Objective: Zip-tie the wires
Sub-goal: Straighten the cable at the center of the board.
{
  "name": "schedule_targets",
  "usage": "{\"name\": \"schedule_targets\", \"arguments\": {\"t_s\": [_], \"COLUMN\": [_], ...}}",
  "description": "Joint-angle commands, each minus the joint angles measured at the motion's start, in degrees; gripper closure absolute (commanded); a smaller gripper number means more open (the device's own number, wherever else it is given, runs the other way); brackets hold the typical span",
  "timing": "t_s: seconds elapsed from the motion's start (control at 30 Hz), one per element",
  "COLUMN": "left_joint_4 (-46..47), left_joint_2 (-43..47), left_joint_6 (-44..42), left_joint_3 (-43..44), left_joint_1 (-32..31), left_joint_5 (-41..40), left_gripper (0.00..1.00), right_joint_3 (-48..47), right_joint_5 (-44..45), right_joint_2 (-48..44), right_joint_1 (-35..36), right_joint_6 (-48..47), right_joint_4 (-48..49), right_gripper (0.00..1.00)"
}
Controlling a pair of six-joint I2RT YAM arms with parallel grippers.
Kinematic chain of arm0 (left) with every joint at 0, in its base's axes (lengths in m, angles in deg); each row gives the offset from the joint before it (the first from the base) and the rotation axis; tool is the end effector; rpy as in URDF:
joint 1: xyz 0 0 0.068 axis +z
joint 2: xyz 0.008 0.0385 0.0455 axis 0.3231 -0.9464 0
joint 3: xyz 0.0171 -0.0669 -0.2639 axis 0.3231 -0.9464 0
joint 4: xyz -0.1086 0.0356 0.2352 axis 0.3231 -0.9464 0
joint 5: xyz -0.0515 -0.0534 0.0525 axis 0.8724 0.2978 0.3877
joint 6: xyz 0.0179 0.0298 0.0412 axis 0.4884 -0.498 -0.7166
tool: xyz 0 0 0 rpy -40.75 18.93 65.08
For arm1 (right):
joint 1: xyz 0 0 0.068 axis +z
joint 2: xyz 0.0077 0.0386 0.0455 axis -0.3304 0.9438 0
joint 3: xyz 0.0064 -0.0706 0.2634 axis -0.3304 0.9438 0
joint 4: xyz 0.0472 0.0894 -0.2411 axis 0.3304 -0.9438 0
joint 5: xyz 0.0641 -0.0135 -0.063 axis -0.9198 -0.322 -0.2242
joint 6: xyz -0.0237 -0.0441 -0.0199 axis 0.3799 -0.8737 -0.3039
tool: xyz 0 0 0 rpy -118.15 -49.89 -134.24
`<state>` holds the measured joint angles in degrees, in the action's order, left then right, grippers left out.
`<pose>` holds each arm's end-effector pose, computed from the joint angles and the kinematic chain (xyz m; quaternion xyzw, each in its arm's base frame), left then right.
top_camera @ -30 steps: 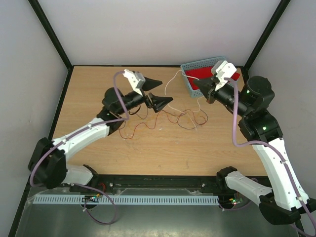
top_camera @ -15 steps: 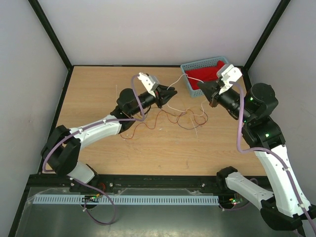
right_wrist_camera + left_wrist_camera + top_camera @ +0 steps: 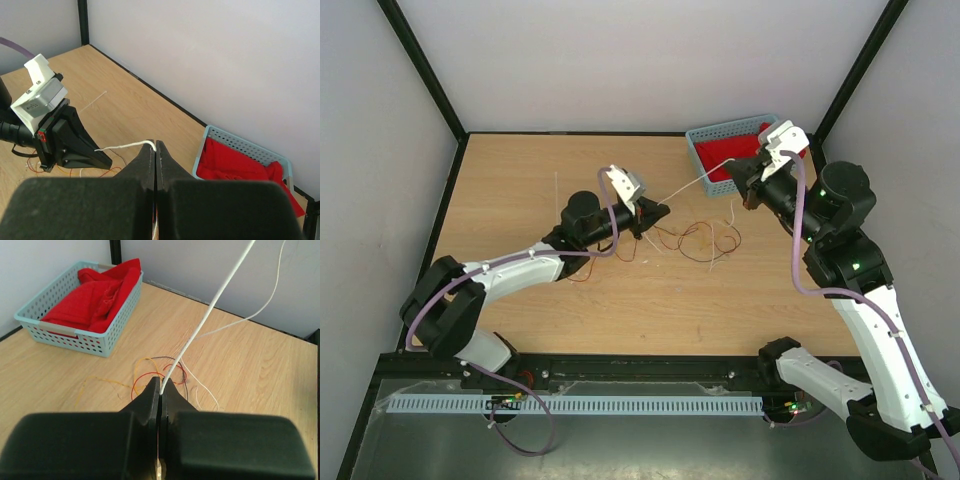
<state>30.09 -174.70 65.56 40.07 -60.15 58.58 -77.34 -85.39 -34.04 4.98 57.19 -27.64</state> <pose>0.2467 -0.2328 0.2920 0.3277 0.5699 -0.3902 0.6446 0.1456 0.0749 0.4917 -0.2778 0.6051 0.1712 0.7262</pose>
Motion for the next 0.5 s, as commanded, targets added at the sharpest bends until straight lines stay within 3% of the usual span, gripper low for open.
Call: {"name": "schedule_targets", "arguments": {"t_s": [0.0, 0.1, 0.23, 0.47], "left_joint_4": [-0.1, -3.4, -17.0, -56.5], "left_joint_2": [1.4, 3.7, 11.6, 18.8], "left_joint_6": [-0.2, 0.2, 0.9, -0.3], "left_joint_3": [-2.3, -4.1, -4.2, 8.0], "left_joint_1": [0.1, 1.1, 5.5, 13.6], "left_joint_5": [-0.1, -1.3, -3.4, -2.7], "left_gripper": [1.0, 1.0, 1.0, 1.0], "right_joint_3": [-2.0, -1.0, 1.8, 5.4], "right_joint_5": [2.9, 5.4, 6.7, 3.1], "right_joint_2": [-0.3, 0.2, 2.1, 10.8], "right_joint_1": [-0.2, -0.1, -0.1, -0.1], "right_joint_6": [0.9, 0.0, -2.3, -2.5], "right_joint_4": [1.2, 1.1, 1.2, 1.2], "right_gripper": [1.0, 1.0, 1.0, 1.0]}}
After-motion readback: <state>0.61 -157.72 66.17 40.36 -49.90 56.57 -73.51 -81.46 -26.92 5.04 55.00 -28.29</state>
